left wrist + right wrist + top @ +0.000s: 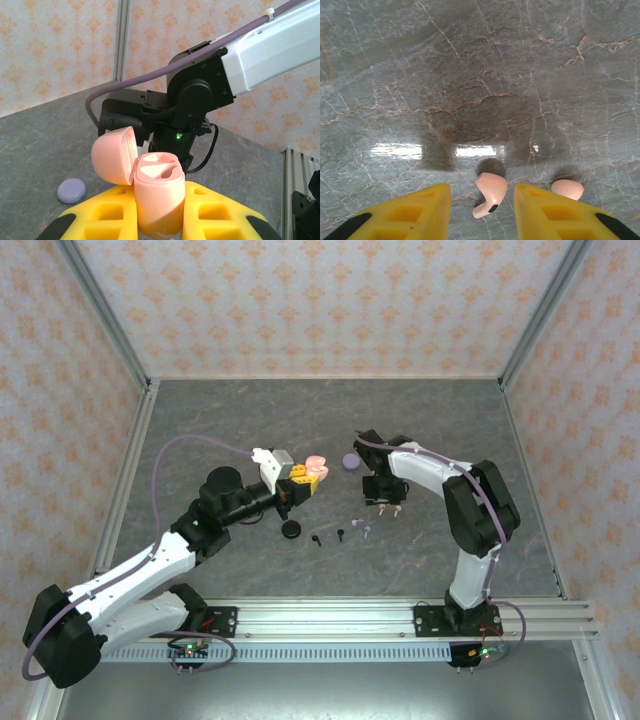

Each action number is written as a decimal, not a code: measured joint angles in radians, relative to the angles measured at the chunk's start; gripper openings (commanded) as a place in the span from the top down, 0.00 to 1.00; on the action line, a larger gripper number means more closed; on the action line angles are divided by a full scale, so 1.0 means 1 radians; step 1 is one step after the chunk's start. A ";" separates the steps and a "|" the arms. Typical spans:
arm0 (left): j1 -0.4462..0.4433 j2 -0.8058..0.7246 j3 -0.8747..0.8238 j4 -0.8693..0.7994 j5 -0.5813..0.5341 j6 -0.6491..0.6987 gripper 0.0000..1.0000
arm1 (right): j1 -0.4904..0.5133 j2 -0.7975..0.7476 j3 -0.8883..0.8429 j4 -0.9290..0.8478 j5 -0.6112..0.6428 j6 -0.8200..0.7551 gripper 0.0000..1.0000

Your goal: Insert the wireless bluetooth earbuds into the charging case

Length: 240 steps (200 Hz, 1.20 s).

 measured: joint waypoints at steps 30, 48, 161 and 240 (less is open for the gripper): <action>0.000 0.000 0.000 0.000 0.000 0.000 1.00 | 0.000 0.016 0.000 0.001 0.000 -0.002 0.66; 0.000 0.000 0.000 -0.002 0.000 0.000 1.00 | 0.000 0.027 0.000 0.004 0.000 -0.002 0.67; 0.000 0.000 0.000 -0.021 0.000 0.000 1.00 | 0.000 0.037 -0.011 0.027 -0.009 -0.003 0.74; 0.000 0.000 0.000 -0.027 0.000 0.000 1.00 | -0.001 0.009 -0.039 0.055 -0.039 -0.021 0.80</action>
